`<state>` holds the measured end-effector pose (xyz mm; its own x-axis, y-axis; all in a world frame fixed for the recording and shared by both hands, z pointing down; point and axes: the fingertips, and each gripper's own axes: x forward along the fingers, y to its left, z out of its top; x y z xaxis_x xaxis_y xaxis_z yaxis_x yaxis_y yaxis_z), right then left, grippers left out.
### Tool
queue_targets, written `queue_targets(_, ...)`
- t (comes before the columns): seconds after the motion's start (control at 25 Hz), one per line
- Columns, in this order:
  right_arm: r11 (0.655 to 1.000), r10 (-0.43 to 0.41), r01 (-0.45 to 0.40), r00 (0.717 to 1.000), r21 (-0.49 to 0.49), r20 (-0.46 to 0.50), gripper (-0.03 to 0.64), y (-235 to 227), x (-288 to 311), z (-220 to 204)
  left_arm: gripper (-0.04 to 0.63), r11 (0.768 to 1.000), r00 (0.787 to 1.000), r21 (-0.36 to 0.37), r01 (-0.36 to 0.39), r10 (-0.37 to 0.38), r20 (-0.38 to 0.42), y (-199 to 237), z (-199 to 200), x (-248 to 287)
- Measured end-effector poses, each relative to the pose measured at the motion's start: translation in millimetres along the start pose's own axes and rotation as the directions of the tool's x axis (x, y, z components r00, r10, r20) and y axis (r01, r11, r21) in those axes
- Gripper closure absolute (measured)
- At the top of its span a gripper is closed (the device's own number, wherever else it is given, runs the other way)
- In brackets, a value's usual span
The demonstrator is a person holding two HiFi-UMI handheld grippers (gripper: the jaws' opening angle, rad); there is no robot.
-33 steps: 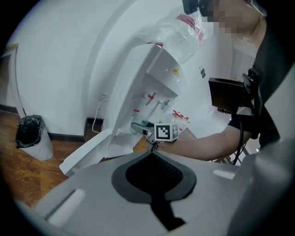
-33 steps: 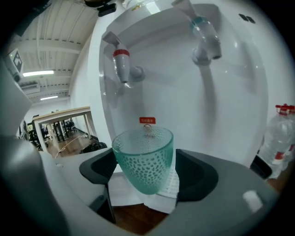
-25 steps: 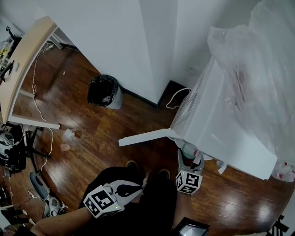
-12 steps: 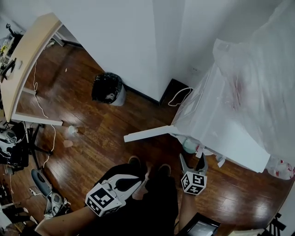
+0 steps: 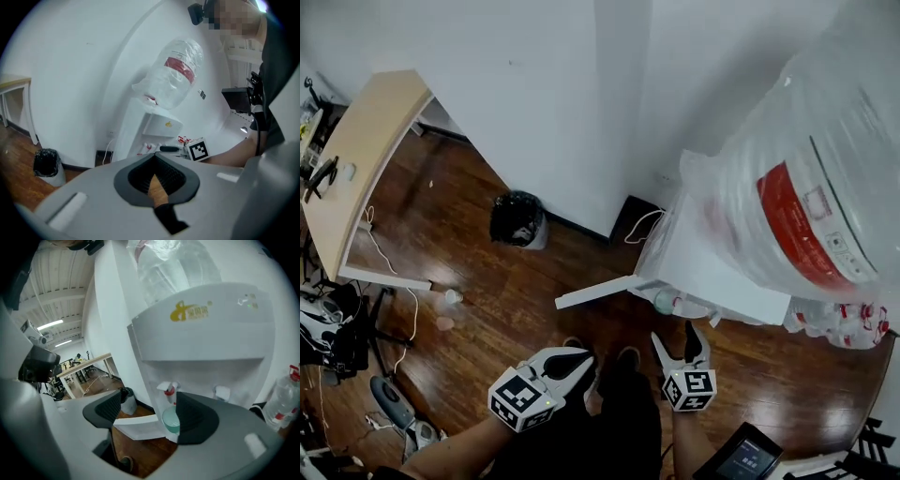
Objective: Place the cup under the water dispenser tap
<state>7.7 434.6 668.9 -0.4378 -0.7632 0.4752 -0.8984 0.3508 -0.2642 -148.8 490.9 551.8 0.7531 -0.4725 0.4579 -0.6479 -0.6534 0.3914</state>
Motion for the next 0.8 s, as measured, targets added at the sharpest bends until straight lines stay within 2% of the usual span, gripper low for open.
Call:
queue_targets(0.16, 0.999, 0.021, -0.02, 1.0, -0.049, 0.022, 0.398, 20.7, -33.4, 52.5, 0.578, 0.999, 0.996, -0.033, -0.018, 0.021, 0.083, -7.7, 47.6, -21.7)
queue_targets(0.24, 0.998, 0.025, -0.023, 0.999, -0.055, 0.041, 0.419, 28.9, -50.5, 80.8, 0.578, 0.999, 0.993, -0.043, -0.012, 0.017, 0.119, -13.5, 69.3, -32.4)
queue_targets(0.36, 0.999, 0.027, -0.024, 0.996, -0.033, 0.09, 0.441, 39.8, -77.1, 123.4, 0.577, 1.0, 0.991, -0.009, 0.006, -0.004, 0.136, -22.2, 92.1, -44.0)
queue_targets(0.48, 0.999, 0.027, -0.024, 0.989, -0.025, 0.146, 0.458, 48.1, -99.2, 163.5, 0.578, 1.0, 0.985, 0.002, -0.008, 0.007, 0.173, -21.6, 115.0, -55.0)
queue_targets(0.52, 0.999, 0.025, -0.019, 0.987, -0.036, 0.16, 0.49, 50.0, -106.8, 174.4, 0.578, 1.0, 0.981, -0.003, -0.013, 0.013, 0.192, -21.9, 121.6, -58.7)
queue_targets(0.56, 0.999, 0.021, -0.013, 0.985, -0.05, 0.173, 0.543, 51.0, -113.6, 183.7, 0.578, 1.0, 0.977, -0.009, -0.015, 0.016, 0.211, -22.8, 127.4, -61.7)
queue_targets(0.6, 0.998, 0.018, -0.006, 0.983, -0.061, 0.184, 0.565, 50.9, -119.2, 191.0, 0.578, 1.0, 0.973, -0.015, -0.011, 0.015, 0.229, -23.7, 131.5, -63.5)
queue_targets(0.8, 0.998, -0.013, 0.025, 0.973, -0.051, 0.231, 0.595, 51.4, -134.8, 204.9, 0.578, 1.0, 0.966, -0.005, 0.016, -0.014, 0.258, -23.9, 137.1, -68.1)
